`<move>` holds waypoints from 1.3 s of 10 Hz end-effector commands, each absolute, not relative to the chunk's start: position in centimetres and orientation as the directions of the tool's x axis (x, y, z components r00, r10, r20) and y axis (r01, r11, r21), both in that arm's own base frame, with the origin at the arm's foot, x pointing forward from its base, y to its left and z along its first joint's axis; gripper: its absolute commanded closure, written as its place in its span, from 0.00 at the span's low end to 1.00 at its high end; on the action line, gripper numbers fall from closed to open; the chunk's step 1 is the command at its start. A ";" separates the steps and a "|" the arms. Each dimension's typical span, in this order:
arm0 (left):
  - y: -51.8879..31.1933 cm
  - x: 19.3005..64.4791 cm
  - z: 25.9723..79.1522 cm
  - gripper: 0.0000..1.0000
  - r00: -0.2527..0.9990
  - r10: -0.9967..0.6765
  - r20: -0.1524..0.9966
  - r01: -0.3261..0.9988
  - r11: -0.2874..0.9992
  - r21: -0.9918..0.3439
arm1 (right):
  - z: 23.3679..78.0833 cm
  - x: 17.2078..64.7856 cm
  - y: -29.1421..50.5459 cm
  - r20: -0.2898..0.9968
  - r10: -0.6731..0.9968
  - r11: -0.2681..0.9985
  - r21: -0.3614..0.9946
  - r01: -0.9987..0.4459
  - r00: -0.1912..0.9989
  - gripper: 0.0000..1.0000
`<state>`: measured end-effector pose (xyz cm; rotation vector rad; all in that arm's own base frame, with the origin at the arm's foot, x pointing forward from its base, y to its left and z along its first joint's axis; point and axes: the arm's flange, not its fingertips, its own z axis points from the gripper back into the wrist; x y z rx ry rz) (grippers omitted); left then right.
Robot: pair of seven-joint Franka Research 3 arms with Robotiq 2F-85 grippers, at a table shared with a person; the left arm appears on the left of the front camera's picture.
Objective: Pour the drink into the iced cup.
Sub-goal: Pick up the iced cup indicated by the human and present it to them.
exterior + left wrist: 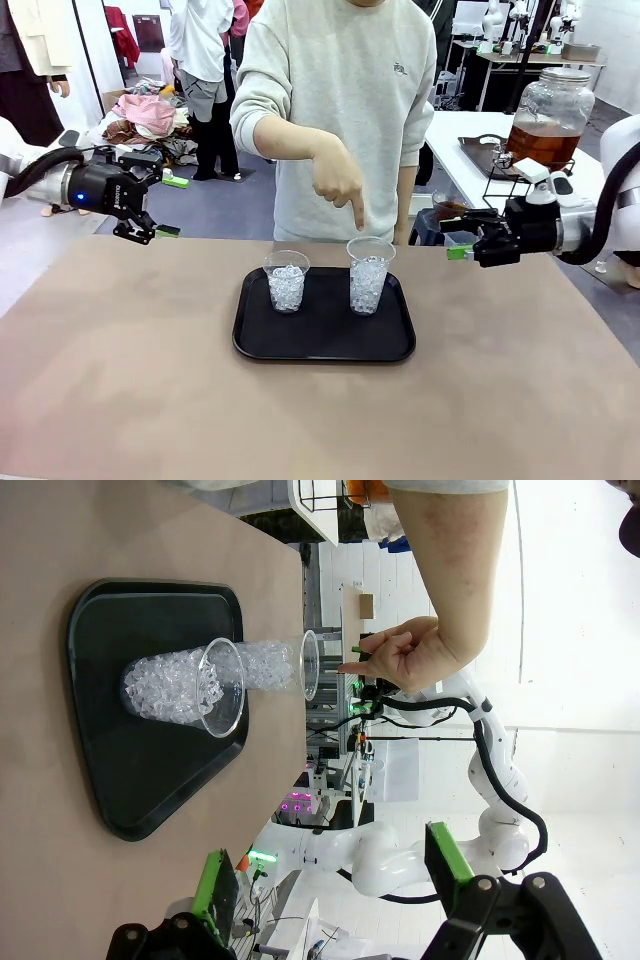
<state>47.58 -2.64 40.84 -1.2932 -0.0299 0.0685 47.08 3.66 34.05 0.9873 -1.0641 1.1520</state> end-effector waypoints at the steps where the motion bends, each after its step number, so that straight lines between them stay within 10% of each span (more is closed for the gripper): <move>1: -2.6 47.4 40.9 0.00 0.998 0.069 -0.016 -0.034 0.270 -0.962 | 33.2 47.7 4.7 0.978 0.203 0.168 0.019 -0.986 0.054 0.00; 13: -2.6 47.4 40.9 0.00 0.998 0.069 -0.016 -0.034 0.270 -0.962 | 26.9 51.4 4.9 0.988 0.154 0.033 -0.022 -0.999 -0.016 0.00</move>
